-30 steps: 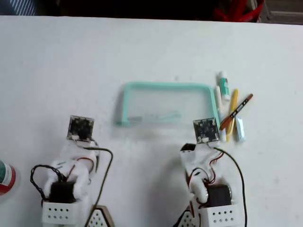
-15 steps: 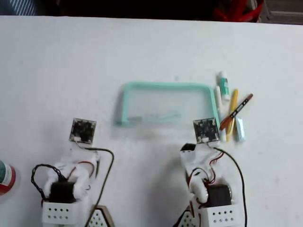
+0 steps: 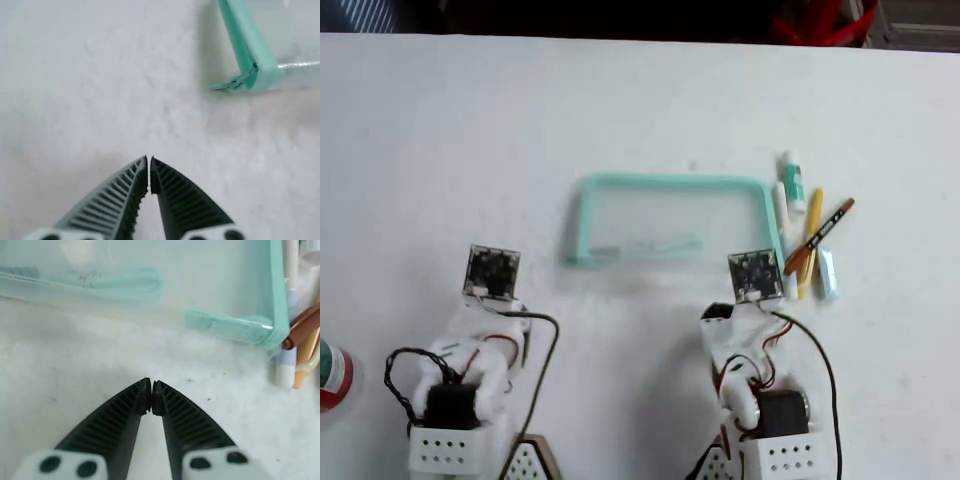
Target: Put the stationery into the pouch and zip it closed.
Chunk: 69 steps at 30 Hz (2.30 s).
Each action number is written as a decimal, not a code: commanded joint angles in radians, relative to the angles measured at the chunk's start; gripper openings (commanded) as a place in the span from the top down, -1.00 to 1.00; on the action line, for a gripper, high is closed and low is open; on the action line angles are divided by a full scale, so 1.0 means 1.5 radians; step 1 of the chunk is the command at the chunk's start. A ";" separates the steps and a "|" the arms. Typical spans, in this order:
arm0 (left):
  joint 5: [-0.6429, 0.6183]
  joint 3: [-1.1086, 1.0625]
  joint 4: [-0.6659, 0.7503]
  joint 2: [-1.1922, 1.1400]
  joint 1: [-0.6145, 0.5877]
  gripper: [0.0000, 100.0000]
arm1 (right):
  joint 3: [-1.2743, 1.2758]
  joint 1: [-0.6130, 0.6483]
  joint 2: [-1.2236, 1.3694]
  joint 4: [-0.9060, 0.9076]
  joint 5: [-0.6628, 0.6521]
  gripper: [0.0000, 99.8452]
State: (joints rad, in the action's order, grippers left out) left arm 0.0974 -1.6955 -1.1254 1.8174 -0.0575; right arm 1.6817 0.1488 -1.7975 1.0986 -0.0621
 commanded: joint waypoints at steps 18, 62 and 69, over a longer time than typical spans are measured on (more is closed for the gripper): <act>-0.005 0.002 -0.003 0.004 0.006 0.93 | 0.005 -0.006 -0.003 -0.009 0.004 0.96; -0.006 0.002 -0.108 0.004 0.007 0.93 | 0.005 -0.006 -0.003 -0.009 0.004 0.96; -0.006 0.002 -0.107 0.004 0.008 0.93 | 0.005 -0.004 -0.003 -0.009 0.006 0.96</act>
State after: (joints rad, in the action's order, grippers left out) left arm 0.0974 -1.6955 -1.2804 1.8174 -0.0575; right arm 1.6817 0.1488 -1.7975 1.0986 -0.0621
